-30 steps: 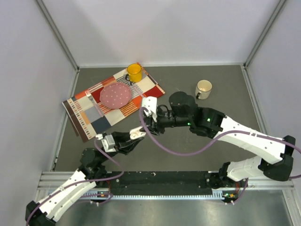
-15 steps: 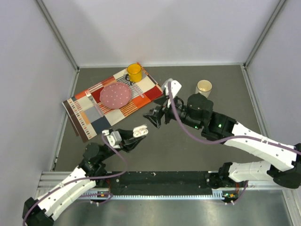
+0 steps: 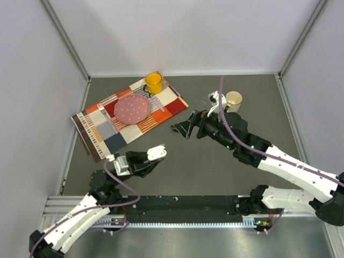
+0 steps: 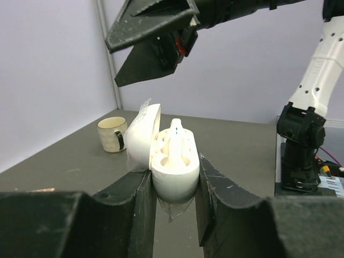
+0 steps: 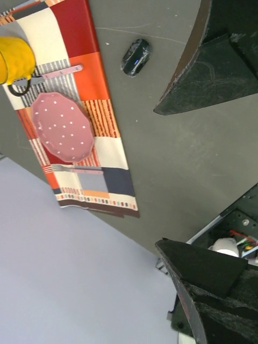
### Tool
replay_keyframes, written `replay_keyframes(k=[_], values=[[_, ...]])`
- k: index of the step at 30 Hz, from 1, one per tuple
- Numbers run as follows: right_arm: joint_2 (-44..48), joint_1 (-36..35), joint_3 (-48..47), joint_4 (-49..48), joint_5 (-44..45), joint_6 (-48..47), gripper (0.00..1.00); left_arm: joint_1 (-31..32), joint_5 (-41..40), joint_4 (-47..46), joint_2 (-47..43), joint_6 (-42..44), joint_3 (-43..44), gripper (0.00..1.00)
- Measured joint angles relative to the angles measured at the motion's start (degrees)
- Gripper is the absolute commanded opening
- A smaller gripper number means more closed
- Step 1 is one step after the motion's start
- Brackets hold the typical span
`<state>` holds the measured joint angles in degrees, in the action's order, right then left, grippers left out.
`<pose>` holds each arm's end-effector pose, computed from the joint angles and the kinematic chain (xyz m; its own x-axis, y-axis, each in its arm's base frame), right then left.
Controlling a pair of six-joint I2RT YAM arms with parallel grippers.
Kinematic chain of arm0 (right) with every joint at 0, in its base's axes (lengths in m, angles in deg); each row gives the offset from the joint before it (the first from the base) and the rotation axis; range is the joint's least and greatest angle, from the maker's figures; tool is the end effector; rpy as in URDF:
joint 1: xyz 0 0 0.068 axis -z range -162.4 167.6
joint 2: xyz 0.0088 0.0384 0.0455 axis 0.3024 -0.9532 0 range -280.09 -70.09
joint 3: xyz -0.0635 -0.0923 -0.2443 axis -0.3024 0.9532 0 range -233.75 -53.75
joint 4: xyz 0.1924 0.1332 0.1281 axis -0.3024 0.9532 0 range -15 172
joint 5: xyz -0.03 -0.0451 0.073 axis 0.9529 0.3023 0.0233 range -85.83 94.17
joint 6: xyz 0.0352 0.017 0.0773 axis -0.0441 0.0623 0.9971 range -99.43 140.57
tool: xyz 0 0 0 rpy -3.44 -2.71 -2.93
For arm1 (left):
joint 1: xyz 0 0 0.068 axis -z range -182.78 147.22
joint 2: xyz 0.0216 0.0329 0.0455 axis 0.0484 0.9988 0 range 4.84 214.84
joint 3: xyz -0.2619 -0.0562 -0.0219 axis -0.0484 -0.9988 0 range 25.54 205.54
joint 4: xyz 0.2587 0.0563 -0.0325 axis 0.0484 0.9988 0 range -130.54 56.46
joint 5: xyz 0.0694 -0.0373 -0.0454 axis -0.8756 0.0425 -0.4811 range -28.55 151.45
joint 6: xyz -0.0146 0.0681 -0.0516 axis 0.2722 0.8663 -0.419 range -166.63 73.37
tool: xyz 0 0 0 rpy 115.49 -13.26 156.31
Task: Insert the wireless bluetooth earbuds into the charging case
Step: Close the charging case.
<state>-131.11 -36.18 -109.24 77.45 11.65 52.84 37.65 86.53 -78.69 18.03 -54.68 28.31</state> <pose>0.1840 0.2344 0.3555 -0.4559 0.2736 -0.8469 -0.5681 0.6431 0.5135 0.0941 -0.1229 0.2532 0.2285 -0.3612 -0.9041 0.9139 0.3997 0.0713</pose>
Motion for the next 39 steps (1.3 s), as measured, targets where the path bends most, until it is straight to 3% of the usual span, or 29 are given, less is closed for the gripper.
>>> replay_keyframes(k=[7,13,28,39], values=[[1.09,0.37,-0.52,0.74,1.62,0.87,0.99,0.00,3.52,-3.80,0.33,-0.85,0.00,0.00],[-5.99,0.39,-3.45,1.95,-5.22,-0.81,0.99,0.00,5.14,-7.50,5.53,-1.64,-0.02,0.00],[-12.63,-0.04,-6.64,9.51,-17.11,-8.68,0.99,0.09,6.19,-18.49,20.24,-5.22,-0.24,0.00],[-7.87,-0.48,-5.99,11.96,-19.91,-15.78,0.99,0.35,3.32,-18.97,22.34,-5.79,-0.33,0.00]])
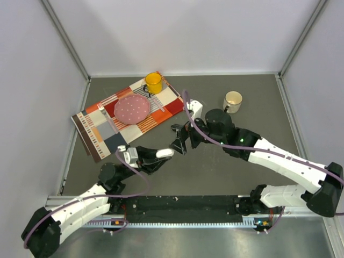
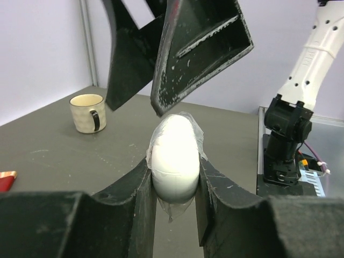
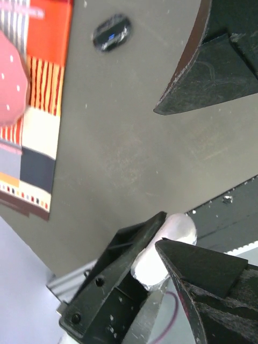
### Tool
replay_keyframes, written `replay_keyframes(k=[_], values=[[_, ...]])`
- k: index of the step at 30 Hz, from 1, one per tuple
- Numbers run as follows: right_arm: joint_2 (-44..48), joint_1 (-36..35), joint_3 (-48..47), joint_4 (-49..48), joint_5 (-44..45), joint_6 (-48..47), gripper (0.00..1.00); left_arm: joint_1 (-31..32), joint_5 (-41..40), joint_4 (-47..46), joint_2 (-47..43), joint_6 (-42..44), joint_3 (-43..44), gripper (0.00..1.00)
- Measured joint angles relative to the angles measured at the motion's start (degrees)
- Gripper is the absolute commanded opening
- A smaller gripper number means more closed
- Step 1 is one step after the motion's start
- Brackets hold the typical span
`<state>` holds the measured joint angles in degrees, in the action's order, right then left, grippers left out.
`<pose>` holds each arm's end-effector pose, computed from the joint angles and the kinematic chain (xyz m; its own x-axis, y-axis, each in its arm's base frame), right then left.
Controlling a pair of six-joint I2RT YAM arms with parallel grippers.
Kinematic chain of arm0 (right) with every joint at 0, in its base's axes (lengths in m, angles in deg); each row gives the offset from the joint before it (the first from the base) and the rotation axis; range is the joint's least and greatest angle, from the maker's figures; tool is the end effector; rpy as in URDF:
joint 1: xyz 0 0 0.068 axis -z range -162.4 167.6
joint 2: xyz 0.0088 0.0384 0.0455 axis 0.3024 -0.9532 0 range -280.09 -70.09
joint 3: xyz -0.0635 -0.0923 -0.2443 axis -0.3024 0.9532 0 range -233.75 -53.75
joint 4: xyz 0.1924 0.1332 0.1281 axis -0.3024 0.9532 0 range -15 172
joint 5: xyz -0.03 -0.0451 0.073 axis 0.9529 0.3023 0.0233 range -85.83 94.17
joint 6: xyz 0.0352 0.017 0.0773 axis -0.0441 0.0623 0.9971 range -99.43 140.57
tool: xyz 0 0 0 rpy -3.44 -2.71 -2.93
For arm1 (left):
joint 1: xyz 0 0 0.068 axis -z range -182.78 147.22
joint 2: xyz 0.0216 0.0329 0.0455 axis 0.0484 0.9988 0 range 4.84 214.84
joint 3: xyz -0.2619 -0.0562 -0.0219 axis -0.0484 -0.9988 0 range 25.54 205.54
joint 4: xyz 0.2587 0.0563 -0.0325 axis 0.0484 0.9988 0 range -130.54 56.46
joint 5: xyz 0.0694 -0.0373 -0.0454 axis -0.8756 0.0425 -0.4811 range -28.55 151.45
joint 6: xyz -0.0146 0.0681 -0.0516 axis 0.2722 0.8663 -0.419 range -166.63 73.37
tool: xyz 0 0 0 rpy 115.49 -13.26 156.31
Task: Insert the wireless bluetooth earbuds into the charging case
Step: Close the charging case, then place the charging case at the center of the board.
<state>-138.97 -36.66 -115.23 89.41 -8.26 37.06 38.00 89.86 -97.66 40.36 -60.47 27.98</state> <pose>0.1740 0.2700 0.3278 -0.4664 -0.1734 -0.8674 -0.8103 0.4770 0.3403 0.1128 -0.1455 0.2355 0.0834 -0.3497 -0.9331 0.9510 0.3077 -0.0303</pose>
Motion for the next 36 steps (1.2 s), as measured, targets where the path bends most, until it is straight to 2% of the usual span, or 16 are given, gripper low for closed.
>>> replay_keyframes(k=[5,11,16,20,23,28,31,36], values=[[3.39,-0.24,1.84,0.28,8.61,0.94,0.99,-0.13,-1.42,1.01,1.33,0.00,0.02,0.00],[6.03,-0.31,5.62,-5.86,5.46,3.13,0.99,-0.13,-2.32,1.86,2.62,-0.04,0.17,0.00],[-1.86,-0.37,0.13,-2.03,-0.02,1.81,0.99,-0.15,-2.86,1.92,3.26,-0.85,0.76,0.00],[-5.90,-0.33,-3.13,2.21,3.76,0.66,0.99,-0.24,-4.46,5.84,3.41,-1.86,1.31,0.00],[-3.34,-0.28,-1.22,2.43,8.94,0.66,0.99,-0.22,-6.80,8.50,3.41,-2.95,2.19,0.00],[10.25,2.29,9.81,-3.28,15.72,3.17,0.99,-0.24,-11.63,14.88,6.10,-5.88,6.29,0.00],[14.84,5.68,12.35,-5.57,17.33,5.09,0.99,-0.24,-13.55,19.74,10.95,-8.55,10.78,0.00],[15.76,7.96,12.74,-6.21,18.58,7.21,0.99,-0.26,-15.37,22.43,21.62,-14.56,16.04,0.00]])
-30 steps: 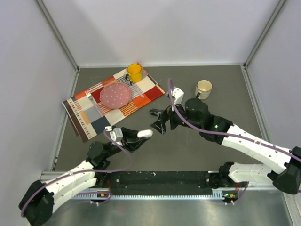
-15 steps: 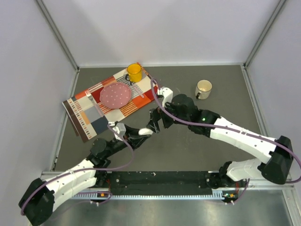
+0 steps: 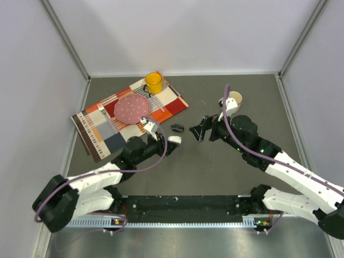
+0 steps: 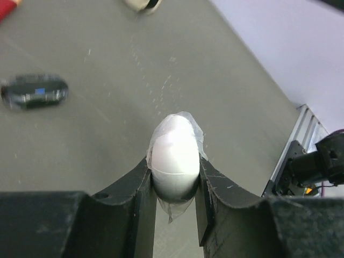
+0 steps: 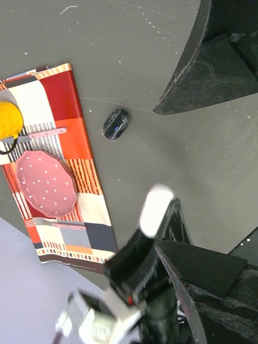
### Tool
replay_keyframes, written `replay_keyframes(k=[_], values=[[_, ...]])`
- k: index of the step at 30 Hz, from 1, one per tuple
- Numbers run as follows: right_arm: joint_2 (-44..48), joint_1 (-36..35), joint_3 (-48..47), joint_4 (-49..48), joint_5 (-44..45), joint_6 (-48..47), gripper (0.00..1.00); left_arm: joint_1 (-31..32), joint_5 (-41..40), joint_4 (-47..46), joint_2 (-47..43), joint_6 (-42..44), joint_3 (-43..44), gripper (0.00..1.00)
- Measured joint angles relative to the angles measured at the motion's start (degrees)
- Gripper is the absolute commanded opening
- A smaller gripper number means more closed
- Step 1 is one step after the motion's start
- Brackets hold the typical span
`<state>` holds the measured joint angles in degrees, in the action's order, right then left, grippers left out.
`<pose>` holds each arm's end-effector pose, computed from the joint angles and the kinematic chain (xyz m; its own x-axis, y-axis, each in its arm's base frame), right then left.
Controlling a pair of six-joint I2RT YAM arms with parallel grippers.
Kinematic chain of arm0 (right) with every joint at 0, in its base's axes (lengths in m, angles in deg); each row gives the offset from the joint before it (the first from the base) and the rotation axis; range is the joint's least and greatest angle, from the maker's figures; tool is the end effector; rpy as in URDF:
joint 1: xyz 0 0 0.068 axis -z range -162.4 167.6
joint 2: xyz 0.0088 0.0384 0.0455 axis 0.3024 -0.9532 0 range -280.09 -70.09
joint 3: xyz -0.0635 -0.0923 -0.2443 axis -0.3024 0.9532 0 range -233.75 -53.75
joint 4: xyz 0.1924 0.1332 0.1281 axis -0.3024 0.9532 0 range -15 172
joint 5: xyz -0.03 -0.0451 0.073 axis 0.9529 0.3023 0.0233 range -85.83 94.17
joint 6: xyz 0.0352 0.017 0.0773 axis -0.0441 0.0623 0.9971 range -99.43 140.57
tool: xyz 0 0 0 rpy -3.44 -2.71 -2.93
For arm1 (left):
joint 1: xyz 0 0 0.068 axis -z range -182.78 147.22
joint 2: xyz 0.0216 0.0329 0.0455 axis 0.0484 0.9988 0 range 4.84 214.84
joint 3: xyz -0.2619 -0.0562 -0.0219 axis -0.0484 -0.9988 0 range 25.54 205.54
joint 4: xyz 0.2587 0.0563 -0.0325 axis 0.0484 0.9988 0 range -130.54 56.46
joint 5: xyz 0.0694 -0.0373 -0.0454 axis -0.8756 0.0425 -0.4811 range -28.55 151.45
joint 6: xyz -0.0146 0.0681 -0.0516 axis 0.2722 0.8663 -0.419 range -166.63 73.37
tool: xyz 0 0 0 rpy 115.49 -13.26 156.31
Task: Insert the wireless bluetooth earbuds into the charging case
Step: Place the charging case at the center of the board.
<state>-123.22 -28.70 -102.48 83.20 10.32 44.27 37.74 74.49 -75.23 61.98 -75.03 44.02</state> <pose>0.1891 0.1860 0.3292 -0.3981 0.1620 -0.9029 -0.5314 0.7616 0.3710 0.1868 -0.1824 0.2117 -0.4287 -0.2431 -0.8701 0.6821 0.5444 -0.4882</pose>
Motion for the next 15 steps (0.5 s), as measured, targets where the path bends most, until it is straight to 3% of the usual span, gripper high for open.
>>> replay_keyframes(k=[10,15], values=[[0.68,0.52,0.76,1.27,0.42,0.96,0.99,-0.87,0.68,-0.61,27.65,-14.32,9.27,0.02],[2.14,1.64,1.14,1.86,0.72,0.79,0.99,-1.07,4.26,-8.26,39.45,-21.18,14.03,0.05]])
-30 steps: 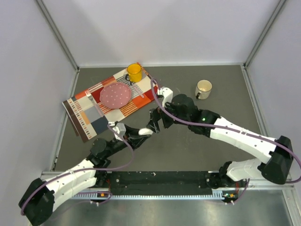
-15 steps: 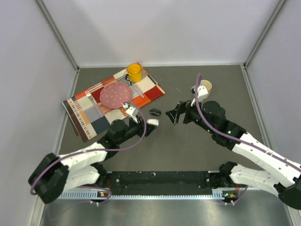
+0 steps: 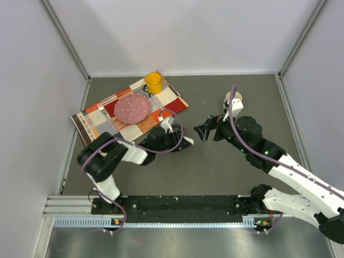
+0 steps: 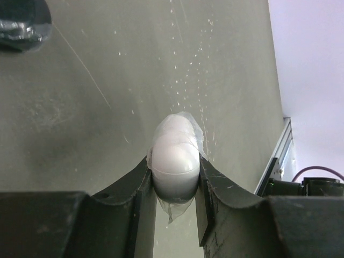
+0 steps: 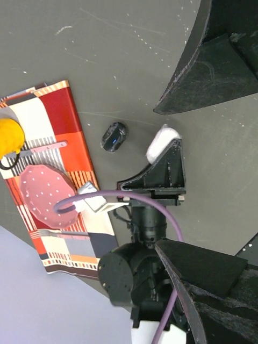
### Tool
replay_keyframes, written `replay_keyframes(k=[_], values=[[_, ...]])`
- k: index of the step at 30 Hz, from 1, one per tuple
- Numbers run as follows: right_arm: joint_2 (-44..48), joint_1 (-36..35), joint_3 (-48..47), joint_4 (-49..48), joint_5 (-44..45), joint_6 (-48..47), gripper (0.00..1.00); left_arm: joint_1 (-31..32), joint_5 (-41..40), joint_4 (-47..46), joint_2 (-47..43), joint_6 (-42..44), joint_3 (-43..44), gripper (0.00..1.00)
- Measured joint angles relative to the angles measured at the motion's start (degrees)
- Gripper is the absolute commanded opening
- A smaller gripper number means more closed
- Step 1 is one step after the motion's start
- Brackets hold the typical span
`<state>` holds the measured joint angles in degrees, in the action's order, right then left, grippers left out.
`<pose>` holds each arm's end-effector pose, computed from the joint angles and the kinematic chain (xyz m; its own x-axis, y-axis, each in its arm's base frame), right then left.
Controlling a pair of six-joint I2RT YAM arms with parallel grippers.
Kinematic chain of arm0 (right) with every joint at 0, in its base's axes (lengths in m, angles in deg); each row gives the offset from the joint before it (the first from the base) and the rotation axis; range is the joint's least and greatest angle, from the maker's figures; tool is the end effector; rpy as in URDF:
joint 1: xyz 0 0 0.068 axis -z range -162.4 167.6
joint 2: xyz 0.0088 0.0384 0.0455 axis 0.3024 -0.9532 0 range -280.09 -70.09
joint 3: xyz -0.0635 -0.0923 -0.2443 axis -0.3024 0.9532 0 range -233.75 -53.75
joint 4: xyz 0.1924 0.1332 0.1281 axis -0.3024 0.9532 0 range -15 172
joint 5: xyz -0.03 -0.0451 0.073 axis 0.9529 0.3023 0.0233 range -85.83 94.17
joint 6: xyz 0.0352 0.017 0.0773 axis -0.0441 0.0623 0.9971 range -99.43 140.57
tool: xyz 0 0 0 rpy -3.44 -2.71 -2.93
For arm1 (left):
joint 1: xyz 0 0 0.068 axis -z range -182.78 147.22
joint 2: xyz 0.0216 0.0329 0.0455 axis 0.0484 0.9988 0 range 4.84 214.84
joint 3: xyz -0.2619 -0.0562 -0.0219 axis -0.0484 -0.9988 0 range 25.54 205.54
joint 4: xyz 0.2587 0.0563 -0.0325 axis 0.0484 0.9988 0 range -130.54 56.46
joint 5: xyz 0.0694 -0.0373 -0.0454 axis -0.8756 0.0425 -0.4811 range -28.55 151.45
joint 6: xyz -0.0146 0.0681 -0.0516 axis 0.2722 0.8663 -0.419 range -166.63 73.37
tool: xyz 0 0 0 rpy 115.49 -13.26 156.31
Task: Insert the wireless bluetooth earbuds into the charging case
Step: Place the charging case at the center of the board.
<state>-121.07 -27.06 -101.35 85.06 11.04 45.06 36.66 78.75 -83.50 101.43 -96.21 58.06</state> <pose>0.1886 0.1735 0.3256 -0.4056 0.1779 -0.8966 -0.4912 0.7848 0.3780 0.2563 -0.2404 0.1194 -0.8052 -0.2789 -0.5234 0.3203 0.5382 -0.7796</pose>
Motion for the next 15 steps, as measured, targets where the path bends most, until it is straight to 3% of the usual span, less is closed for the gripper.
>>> replay_keyframes(k=[10,14,15], values=[[2.67,3.37,0.31,0.72,0.63,-1.97,0.99,-0.24,0.79,1.03,5.73,-4.98,3.39,0.17],[2.56,4.87,0.37,1.09,0.52,-1.99,0.99,-0.44,0.20,2.73,6.36,-5.01,5.57,0.36],[2.56,5.03,0.37,1.09,0.44,-1.99,0.99,-0.61,0.20,3.65,6.58,-4.96,6.01,0.35]])
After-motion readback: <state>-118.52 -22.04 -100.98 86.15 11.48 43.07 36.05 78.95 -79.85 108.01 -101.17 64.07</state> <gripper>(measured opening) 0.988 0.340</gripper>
